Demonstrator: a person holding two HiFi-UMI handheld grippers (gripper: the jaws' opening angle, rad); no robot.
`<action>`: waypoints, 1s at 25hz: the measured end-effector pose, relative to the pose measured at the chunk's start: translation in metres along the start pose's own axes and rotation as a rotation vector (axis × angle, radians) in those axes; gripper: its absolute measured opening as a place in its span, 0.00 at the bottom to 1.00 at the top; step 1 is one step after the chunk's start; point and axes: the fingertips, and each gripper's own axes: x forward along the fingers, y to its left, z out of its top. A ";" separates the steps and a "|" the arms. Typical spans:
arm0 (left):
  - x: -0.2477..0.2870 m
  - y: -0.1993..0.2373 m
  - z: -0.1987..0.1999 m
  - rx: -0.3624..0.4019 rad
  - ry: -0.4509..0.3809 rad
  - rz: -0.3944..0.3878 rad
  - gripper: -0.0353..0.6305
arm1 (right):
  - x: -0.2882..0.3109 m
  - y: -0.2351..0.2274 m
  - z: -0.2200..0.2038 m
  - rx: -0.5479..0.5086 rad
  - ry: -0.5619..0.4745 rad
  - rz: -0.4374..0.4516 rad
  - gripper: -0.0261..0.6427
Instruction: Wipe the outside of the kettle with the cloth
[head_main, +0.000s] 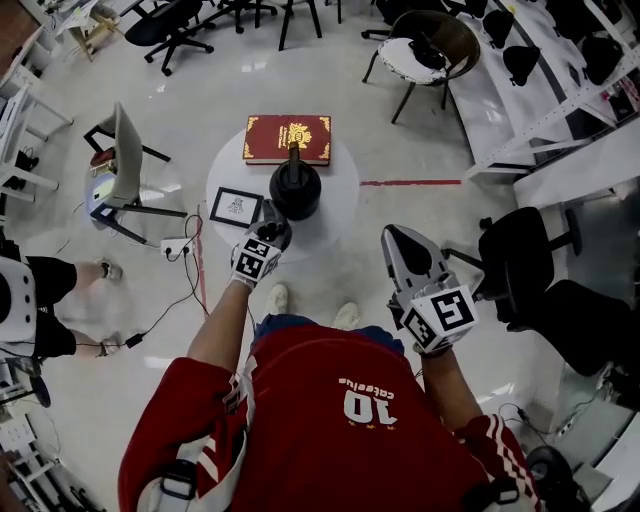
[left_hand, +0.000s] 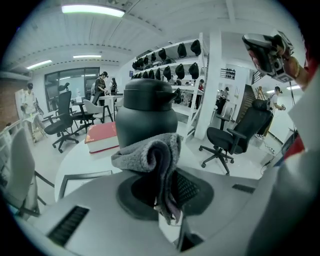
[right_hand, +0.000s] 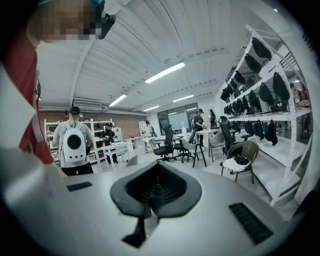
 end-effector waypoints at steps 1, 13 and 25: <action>0.000 -0.004 0.002 0.003 0.001 0.002 0.12 | -0.001 -0.002 -0.001 0.001 0.000 0.007 0.06; 0.016 -0.039 0.018 0.033 0.015 0.019 0.12 | -0.028 -0.035 -0.007 0.024 -0.014 0.047 0.06; 0.041 -0.076 0.039 0.070 0.012 0.003 0.12 | -0.053 -0.066 -0.020 0.063 -0.034 0.044 0.06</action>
